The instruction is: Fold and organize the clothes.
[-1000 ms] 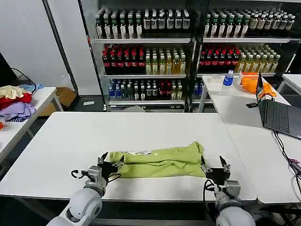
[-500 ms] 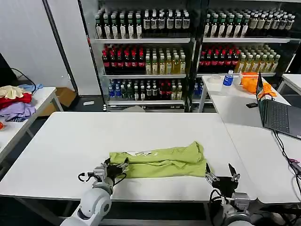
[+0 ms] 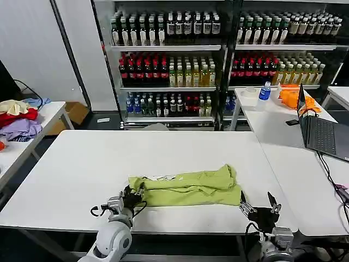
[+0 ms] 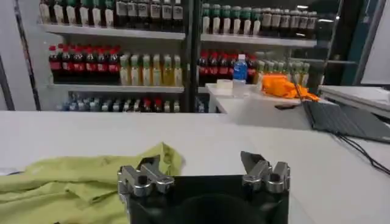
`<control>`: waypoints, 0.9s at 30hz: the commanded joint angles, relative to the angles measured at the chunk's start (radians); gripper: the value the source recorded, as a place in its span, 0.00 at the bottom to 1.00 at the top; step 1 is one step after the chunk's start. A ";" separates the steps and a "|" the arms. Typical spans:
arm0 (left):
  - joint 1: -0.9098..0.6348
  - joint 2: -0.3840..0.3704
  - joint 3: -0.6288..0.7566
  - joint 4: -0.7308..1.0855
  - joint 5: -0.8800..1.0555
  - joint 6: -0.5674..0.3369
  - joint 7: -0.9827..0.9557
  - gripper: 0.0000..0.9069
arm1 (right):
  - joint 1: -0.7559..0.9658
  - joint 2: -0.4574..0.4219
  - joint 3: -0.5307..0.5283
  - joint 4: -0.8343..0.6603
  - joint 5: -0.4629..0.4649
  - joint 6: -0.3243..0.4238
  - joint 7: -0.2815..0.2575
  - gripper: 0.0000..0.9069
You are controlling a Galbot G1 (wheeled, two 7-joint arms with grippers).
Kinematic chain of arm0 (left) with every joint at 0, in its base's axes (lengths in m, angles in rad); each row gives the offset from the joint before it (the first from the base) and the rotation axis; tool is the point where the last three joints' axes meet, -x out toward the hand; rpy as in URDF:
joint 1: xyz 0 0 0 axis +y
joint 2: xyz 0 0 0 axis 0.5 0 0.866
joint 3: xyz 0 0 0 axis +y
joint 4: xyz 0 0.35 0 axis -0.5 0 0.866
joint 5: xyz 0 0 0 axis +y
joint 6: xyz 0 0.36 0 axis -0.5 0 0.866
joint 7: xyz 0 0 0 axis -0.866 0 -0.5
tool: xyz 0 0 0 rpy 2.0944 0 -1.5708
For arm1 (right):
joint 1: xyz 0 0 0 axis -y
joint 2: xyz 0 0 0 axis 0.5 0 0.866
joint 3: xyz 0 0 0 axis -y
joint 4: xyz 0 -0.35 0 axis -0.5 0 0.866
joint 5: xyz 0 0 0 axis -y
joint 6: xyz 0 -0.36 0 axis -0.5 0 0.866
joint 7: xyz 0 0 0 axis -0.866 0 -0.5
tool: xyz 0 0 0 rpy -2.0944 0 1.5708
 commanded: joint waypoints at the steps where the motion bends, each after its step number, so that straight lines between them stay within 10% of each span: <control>1: 0.023 -0.011 -0.021 0.004 -0.048 -0.002 -0.009 0.10 | -0.017 0.006 0.006 0.014 -0.002 0.004 0.002 1.00; 27: -0.045 0.358 -0.379 -0.049 -0.321 0.007 0.027 0.10 | -0.028 0.017 0.016 0.042 0.002 0.009 0.006 1.00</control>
